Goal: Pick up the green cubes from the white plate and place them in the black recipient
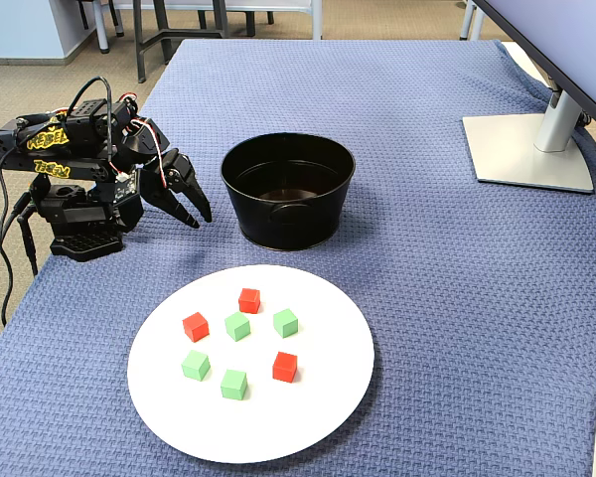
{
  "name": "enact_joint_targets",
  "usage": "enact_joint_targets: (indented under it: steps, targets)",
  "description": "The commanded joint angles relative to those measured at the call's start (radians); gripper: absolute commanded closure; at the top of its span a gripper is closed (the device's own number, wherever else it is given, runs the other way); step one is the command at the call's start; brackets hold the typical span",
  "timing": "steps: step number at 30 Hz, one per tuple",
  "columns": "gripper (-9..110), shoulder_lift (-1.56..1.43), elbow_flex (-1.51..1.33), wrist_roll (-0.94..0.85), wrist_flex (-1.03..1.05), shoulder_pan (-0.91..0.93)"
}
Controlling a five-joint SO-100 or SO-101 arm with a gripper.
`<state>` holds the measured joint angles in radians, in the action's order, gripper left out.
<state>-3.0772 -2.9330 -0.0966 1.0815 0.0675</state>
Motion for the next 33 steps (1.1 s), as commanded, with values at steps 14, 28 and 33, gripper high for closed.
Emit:
enact_joint_targets:
  steps: [14,28,33]
  targets:
    - [101,0.02,0.084,-0.137,0.021,-0.038]
    - [91,0.204,0.463,-0.652,0.14,0.124]
    - [88,0.273,0.517,-0.874,-0.012,0.288]
